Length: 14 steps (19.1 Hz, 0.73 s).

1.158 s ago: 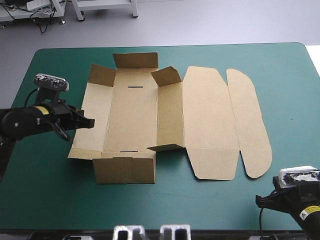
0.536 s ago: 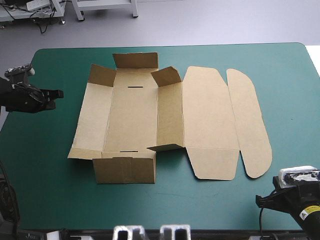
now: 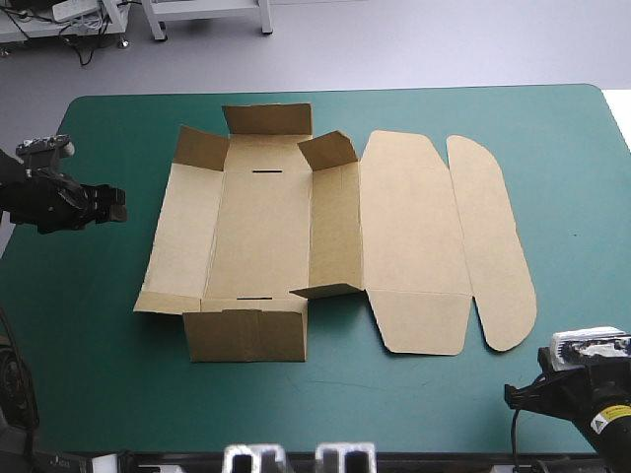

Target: Fold the box

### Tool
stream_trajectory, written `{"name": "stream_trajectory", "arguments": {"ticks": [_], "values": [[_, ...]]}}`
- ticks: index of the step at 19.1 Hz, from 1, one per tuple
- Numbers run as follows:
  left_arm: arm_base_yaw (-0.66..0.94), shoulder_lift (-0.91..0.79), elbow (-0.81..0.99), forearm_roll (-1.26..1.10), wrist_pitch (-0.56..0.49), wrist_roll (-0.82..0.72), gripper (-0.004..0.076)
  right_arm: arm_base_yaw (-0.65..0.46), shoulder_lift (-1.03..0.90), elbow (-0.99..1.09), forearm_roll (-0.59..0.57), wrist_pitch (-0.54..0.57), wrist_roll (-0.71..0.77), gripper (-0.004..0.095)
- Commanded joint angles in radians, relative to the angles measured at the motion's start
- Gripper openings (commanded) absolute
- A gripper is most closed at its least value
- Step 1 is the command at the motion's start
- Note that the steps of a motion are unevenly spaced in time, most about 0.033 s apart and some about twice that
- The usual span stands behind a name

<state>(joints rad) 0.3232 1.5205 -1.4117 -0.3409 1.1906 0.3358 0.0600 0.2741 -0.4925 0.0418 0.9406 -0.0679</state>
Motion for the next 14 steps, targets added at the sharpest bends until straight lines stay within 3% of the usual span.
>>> {"name": "stream_trajectory", "arguments": {"ticks": [1,5,7,14], "values": [[0.002,-0.001,0.001,-0.035,-0.012,-0.006,0.0500,0.001,0.013,-0.029,0.003,-0.059,0.004,-0.0020],[0.002,0.081,0.141,-0.145,-0.048,0.051,0.0446,0.001,0.013,-0.029,0.001,-0.059,0.007,-0.0020],[0.002,0.120,0.163,-0.220,-0.042,0.116,0.0443,0.001,0.013,-0.029,0.001,-0.059,0.007,-0.0020],[0.000,0.185,0.164,-0.277,-0.042,0.128,0.0441,0.001,0.013,-0.029,0.001,-0.059,0.007,-0.0020]]}}
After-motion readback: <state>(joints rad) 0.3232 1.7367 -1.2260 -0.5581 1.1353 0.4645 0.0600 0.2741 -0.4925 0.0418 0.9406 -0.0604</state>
